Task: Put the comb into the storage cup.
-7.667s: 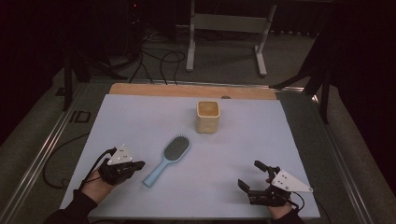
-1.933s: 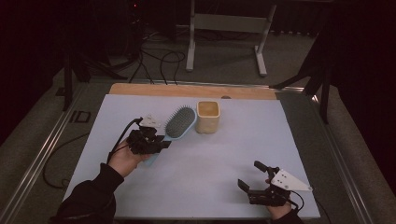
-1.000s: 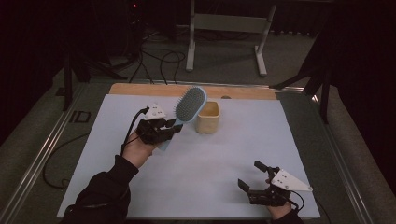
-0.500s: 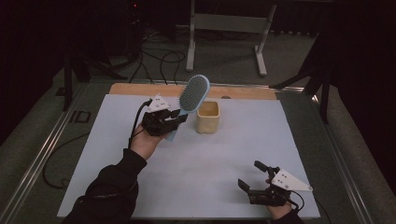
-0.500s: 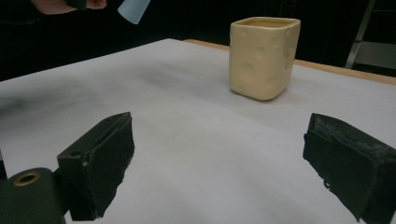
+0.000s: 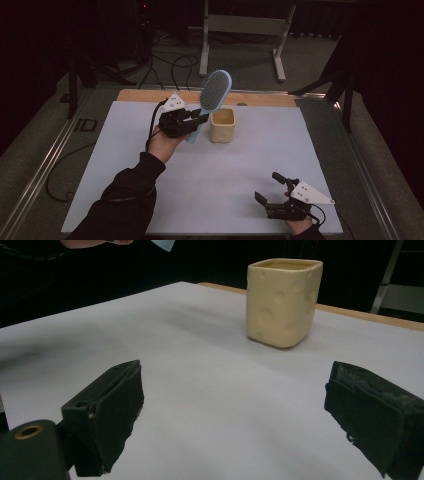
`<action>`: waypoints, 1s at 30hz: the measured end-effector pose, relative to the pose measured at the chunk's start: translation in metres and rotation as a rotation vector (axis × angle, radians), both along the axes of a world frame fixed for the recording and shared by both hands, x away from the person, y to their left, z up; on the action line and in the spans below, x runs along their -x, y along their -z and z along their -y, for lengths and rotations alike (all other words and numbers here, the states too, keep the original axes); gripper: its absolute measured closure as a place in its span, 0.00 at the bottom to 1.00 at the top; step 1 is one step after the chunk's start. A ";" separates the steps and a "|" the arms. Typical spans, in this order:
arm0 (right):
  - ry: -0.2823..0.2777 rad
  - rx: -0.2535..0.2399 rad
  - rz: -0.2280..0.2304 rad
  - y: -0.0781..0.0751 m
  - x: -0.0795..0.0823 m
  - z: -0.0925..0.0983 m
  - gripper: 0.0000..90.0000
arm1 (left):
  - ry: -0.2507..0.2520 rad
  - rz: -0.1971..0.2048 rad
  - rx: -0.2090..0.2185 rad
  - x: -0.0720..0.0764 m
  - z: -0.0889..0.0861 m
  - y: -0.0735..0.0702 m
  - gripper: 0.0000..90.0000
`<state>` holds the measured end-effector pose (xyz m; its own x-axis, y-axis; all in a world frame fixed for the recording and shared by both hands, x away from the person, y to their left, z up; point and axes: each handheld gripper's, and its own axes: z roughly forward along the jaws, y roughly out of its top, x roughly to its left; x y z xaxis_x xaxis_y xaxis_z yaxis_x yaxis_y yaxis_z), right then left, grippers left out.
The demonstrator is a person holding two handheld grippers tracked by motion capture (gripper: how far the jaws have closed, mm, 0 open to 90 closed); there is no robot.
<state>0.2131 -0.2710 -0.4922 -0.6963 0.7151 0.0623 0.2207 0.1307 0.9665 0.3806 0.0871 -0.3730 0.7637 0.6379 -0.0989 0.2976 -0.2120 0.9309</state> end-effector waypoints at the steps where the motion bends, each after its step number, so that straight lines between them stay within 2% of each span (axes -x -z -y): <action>1: -0.001 -0.001 0.000 0.000 0.000 0.000 0.10 | 0.002 0.001 0.006 -0.001 0.001 -0.001 0.78; 4: -0.002 -0.002 0.001 0.000 0.000 0.000 0.10 | 0.007 0.025 0.007 -0.005 0.006 -0.003 0.78; 6: -0.002 -0.002 0.002 0.000 0.000 0.000 0.10 | 0.015 0.021 0.021 -0.008 0.008 -0.004 0.78; 10: -0.002 -0.003 -0.002 0.000 0.000 0.000 0.10 | 0.015 0.032 0.020 -0.012 0.016 -0.007 0.78; 15: 0.001 -0.001 0.000 0.000 0.000 0.001 0.10 | 0.015 0.035 0.061 -0.020 0.022 -0.011 0.78; 22: -0.001 -0.007 -0.006 0.000 0.000 0.002 0.10 | 0.025 0.031 0.097 -0.030 0.032 -0.011 0.78; 30: 0.000 -0.012 -0.007 0.001 0.000 0.002 0.10 | 0.036 0.060 0.129 -0.039 0.042 -0.013 0.78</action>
<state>0.2134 -0.2731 -0.4928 -0.6958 0.7143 0.0752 0.2273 0.1196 0.9665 0.4200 0.0448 -0.3604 0.7931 0.5948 -0.1313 0.2346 -0.0995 0.9670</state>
